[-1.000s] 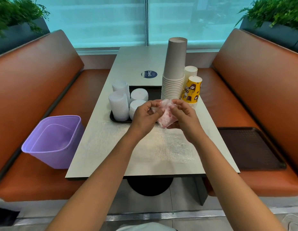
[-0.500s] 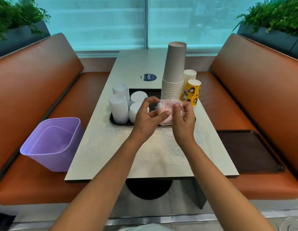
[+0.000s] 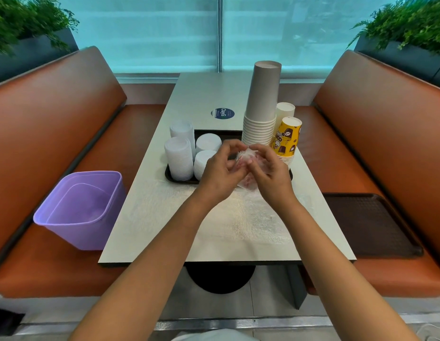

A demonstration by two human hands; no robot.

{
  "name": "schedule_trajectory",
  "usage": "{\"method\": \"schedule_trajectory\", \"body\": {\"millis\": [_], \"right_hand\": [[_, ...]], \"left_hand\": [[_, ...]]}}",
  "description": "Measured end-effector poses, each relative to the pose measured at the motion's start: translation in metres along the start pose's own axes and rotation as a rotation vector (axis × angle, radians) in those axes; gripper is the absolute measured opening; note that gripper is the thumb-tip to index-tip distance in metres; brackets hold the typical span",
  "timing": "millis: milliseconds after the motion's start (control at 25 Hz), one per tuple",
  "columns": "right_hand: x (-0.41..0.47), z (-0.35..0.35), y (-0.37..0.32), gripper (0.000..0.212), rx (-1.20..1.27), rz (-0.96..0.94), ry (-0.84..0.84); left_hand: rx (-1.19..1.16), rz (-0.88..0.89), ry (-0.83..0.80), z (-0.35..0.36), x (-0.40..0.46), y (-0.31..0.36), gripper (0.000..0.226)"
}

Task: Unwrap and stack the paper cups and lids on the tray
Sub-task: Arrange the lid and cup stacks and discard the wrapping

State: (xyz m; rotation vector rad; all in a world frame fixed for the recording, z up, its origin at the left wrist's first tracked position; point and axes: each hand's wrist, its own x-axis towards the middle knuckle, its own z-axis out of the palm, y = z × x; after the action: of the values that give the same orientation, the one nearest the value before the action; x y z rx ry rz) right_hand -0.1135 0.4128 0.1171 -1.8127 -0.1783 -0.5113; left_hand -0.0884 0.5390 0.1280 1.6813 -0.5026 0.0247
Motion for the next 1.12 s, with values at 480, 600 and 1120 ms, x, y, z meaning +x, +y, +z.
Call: {"method": "schedule_trajectory", "body": {"millis": [480,600,1120], "right_hand": [[-0.006,0.011,0.02,0.016,-0.047,0.001,0.34],[-0.005,0.006,0.024,0.014,-0.059,-0.015,0.306],[-0.002,0.01,0.031,0.002,-0.202,-0.065,0.318]], "left_hand": [[-0.13,-0.255,0.032,0.02,-0.009,-0.022,0.012],[-0.316,-0.334,0.084,0.028,-0.011,-0.017,0.009],[-0.062,-0.145,0.284,0.032,-0.006,-0.015,0.004]]}}
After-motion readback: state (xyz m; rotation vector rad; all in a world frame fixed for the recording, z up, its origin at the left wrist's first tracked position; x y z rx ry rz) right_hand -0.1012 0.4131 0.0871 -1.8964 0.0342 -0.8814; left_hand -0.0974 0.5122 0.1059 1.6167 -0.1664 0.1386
